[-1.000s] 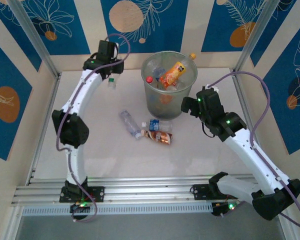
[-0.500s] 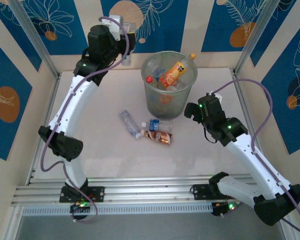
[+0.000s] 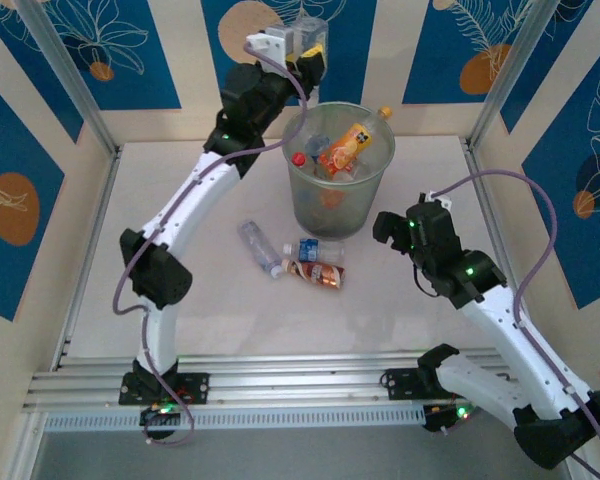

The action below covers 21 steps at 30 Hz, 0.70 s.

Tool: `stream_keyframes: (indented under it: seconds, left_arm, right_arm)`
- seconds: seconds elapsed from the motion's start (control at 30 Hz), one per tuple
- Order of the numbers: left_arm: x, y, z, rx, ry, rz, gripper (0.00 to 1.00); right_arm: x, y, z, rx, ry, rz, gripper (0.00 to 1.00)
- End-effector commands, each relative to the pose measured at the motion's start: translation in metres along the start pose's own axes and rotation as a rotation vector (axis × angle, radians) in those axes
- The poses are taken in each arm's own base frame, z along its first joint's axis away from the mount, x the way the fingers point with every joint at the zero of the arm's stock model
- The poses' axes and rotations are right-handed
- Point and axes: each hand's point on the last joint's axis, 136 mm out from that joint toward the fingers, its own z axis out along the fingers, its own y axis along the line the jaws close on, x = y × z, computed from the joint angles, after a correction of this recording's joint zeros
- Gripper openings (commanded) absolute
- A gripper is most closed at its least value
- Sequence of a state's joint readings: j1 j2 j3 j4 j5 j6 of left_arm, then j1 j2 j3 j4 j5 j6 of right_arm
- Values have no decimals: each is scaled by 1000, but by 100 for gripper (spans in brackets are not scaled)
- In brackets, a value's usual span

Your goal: Put the plastic bottles in the bin

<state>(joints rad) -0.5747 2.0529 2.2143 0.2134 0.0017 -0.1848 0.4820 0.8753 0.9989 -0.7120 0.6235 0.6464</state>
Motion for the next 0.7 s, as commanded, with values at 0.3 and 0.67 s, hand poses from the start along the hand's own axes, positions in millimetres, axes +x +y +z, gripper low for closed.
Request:
stream_keyframes:
  seconds: [0.3,0.67]
  left_arm:
    - [22,-22,36,123,-130,1,43]
    - [85,-15,50,119,-19,-22,46]
  right_arm:
    - [0,-1,-16,-60,-25,2,99]
    - [3,0,-18,-75,-24,17,99]
